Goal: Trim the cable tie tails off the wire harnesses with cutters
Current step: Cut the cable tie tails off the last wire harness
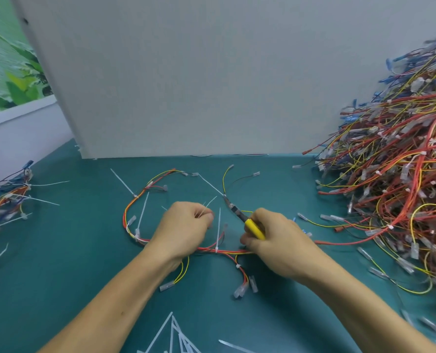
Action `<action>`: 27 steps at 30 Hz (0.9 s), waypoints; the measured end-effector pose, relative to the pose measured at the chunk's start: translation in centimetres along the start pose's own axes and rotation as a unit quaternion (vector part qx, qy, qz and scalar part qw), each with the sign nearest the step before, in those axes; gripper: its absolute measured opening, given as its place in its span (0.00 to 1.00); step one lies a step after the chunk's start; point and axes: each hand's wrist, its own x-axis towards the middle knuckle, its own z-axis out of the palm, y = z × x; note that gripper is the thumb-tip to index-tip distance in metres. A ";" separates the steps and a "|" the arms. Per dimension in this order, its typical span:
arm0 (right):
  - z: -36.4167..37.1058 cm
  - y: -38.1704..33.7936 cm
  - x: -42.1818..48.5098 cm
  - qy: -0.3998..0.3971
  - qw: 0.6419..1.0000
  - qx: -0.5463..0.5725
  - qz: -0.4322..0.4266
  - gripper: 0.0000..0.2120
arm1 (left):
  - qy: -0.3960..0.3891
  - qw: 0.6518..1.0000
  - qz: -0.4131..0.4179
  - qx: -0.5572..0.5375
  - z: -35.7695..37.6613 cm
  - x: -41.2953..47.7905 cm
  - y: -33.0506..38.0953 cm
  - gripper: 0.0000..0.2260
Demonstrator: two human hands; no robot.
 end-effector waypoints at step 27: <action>2.8 -2.4 0.5 -0.044 0.977 0.193 0.076 0.09 | -0.190 0.947 -0.134 -0.222 -1.5 -0.5 0.4 0.11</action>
